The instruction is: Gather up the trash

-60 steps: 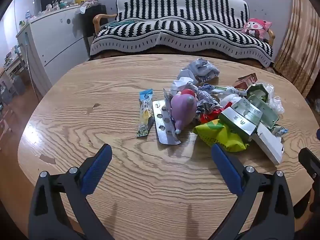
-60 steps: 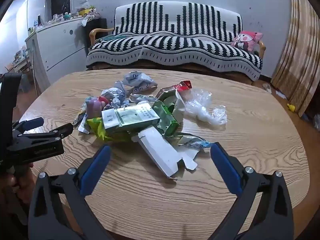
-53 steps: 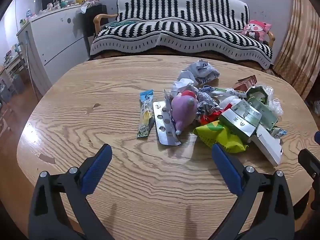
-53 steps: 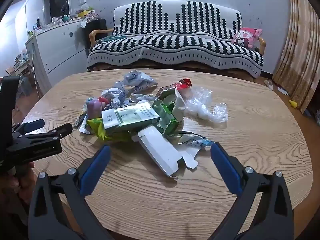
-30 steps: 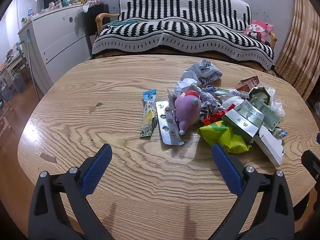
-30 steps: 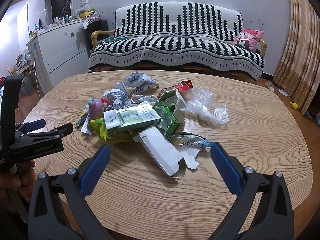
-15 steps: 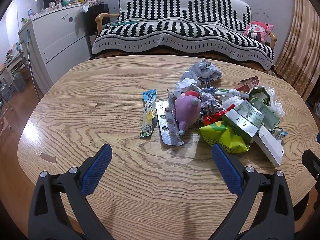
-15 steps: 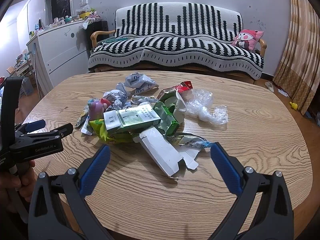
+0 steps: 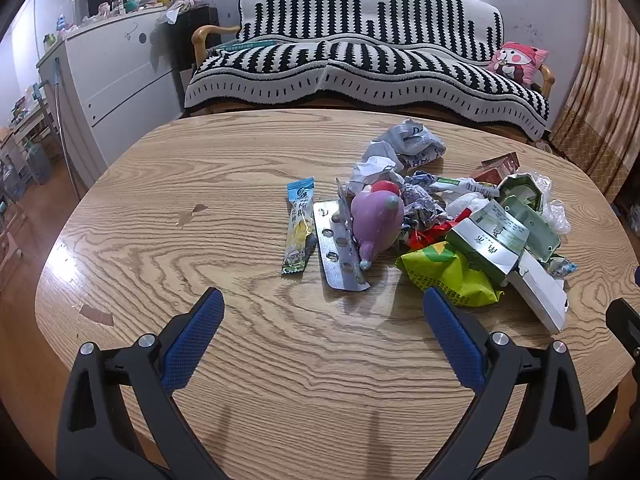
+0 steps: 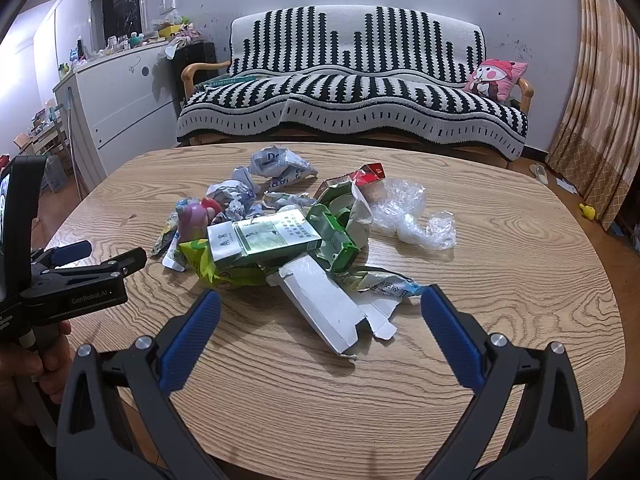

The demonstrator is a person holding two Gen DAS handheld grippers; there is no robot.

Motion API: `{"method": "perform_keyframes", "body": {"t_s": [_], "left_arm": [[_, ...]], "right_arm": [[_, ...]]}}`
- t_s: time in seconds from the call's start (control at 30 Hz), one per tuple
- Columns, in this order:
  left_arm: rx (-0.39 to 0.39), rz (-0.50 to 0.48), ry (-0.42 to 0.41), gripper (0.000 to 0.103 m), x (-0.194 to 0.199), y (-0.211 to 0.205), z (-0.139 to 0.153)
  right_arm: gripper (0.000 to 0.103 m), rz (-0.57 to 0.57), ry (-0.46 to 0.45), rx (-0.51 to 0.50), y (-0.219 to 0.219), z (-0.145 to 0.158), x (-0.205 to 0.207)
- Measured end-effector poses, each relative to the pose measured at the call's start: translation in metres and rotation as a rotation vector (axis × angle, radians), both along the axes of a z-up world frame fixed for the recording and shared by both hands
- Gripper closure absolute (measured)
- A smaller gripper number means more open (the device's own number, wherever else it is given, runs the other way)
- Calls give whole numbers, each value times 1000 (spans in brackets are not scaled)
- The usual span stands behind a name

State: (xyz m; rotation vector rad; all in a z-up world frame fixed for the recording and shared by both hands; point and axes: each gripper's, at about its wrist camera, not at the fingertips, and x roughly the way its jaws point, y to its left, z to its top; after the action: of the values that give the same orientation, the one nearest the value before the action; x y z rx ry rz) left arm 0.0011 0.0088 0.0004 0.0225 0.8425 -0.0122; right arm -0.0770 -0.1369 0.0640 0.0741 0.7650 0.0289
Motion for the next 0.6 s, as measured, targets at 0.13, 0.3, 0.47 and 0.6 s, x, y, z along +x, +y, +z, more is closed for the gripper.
{"method": "perform_keyframes", "body": {"t_s": [0.13,0.3,0.47,0.6], "left_arm": [[1,0,0,6,0,0,0],[-11,-6,5,6,0,1,0],[-23,1,9,6,4,12,0],[-19,53,30,6,20,38,-5]], "right_arm": [[6,1,0,0,0,0,0],[6,0,0,0,0,0,0],[6,5,10,-3,0,0,0],[6,1,6,0,-1,-1,2]]}}
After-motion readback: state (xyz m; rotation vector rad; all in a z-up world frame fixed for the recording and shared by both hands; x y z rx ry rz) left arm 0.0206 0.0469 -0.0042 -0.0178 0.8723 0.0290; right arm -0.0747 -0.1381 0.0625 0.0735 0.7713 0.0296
